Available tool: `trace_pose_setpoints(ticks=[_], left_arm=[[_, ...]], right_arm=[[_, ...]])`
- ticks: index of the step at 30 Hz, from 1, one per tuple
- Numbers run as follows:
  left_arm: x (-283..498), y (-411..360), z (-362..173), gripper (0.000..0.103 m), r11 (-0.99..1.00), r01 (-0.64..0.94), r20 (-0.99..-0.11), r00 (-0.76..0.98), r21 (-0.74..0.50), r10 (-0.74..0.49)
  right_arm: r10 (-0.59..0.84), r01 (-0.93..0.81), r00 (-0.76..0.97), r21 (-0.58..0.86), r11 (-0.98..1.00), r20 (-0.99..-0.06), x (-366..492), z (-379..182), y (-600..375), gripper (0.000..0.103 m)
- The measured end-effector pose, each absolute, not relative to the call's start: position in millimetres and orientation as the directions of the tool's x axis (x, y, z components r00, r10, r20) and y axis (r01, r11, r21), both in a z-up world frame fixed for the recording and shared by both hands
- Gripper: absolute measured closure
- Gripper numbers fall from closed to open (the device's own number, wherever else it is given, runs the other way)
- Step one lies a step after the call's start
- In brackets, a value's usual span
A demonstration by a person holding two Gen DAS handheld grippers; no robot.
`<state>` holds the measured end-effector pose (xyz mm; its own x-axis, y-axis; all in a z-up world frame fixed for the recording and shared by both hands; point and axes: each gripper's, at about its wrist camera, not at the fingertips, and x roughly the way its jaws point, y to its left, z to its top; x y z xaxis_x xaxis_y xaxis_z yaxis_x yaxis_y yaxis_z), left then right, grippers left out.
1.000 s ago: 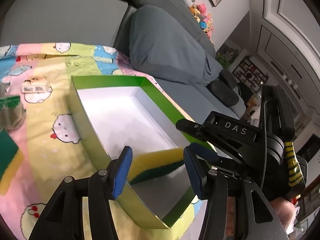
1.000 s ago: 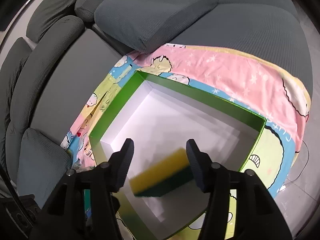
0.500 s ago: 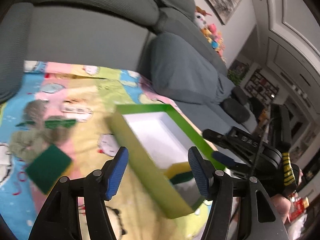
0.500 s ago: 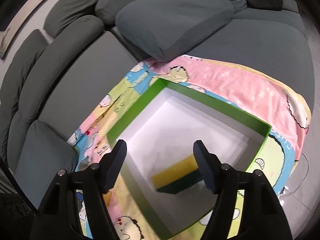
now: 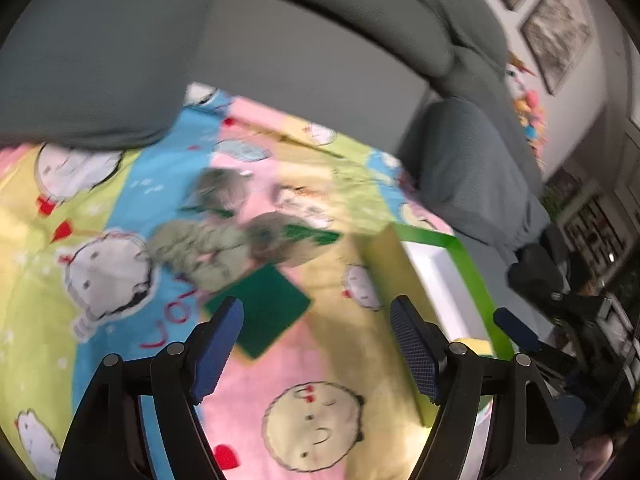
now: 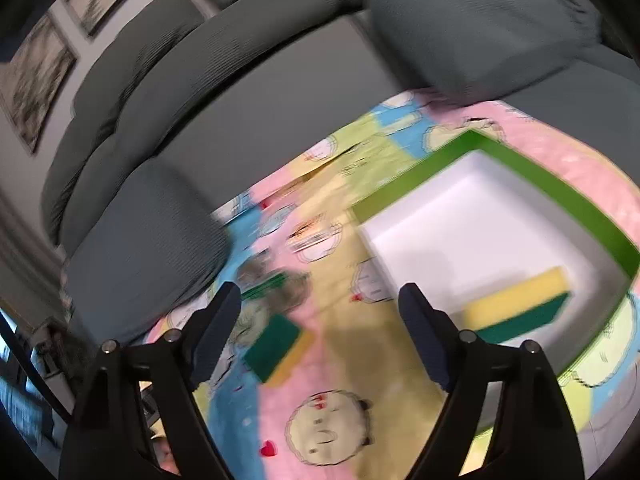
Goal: Organize objects
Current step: 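Move both grippers back toward the smaller yellow-green sponge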
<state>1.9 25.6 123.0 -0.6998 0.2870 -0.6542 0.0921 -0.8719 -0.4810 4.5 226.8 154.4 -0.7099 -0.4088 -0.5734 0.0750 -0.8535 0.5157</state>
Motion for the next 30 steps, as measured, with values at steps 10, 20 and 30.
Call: trace_pose_setpoints(ticks=[10, 20, 30], left_arm=[[11.1, -9.7, 86.5, 0.027, -0.831, 0.238, -0.748, -0.601, -0.504, 0.281], [8.3, -16.4, 60.3, 0.027, -0.836, 0.277, -0.798, -0.537, -0.474, 0.274], [-3.2, -9.7, 42.6, 0.027, -0.813, 0.274, -0.799, -0.497, -0.513, 0.337]], right_arm=[[-0.548, 0.194, -0.543, 0.54, -0.819, -0.637, -31.2, 123.7, 149.8, 0.016], [-0.466, 0.145, -0.462, 0.454, -0.879, -0.755, -62.3, 83.8, 124.4, 0.027], [-0.441, 0.125, -0.422, 0.431, -0.894, -0.792, -80.9, 57.6, 114.0, 0.03]])
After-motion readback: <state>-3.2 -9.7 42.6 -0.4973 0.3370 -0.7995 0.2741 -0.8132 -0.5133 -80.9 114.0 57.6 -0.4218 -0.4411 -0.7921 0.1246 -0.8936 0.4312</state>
